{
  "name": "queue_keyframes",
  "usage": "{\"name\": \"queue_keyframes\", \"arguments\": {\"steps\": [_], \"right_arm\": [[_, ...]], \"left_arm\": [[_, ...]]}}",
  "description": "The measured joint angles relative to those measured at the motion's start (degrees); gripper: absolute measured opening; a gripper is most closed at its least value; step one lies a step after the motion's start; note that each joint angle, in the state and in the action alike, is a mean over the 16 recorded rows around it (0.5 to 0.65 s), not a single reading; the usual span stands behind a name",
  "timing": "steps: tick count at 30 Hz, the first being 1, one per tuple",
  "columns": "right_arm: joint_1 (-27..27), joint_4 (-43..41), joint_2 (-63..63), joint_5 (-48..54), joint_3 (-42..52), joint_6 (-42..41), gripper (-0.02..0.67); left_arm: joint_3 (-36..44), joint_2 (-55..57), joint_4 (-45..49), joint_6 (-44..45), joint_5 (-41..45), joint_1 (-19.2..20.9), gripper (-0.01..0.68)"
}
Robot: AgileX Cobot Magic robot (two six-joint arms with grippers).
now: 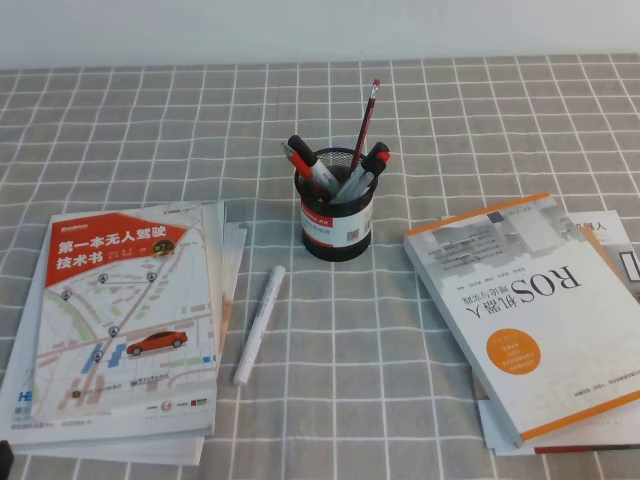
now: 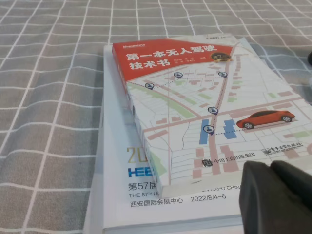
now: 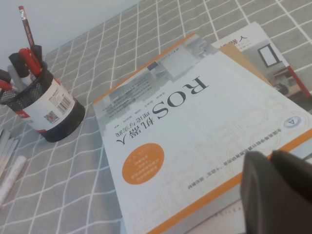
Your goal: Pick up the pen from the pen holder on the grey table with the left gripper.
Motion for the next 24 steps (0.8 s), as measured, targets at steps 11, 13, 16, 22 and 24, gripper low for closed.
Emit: {"name": "queue_keyframes", "arguments": {"steps": [11, 13, 16, 22, 24], "right_arm": [[0.0, 0.0, 0.0, 0.0, 0.0, 0.0, -0.013], [0.0, 0.0, 0.0, 0.0, 0.0, 0.0, -0.013], [0.0, 0.0, 0.0, 0.0, 0.0, 0.0, -0.013], [0.0, 0.0, 0.0, 0.01, 0.0, 0.0, -0.013], [0.0, 0.0, 0.0, 0.02, 0.0, 0.0, -0.013]], "left_arm": [[0.0, 0.0, 0.0, 0.0, 0.0, 0.0, -0.003], [0.0, 0.0, 0.0, 0.0, 0.0, 0.0, -0.003], [0.0, 0.0, 0.0, 0.0, 0.0, 0.0, -0.003], [0.0, 0.0, 0.0, 0.0, 0.03, 0.0, -0.003], [0.0, 0.0, 0.01, 0.0, 0.05, 0.0, -0.003]]}}
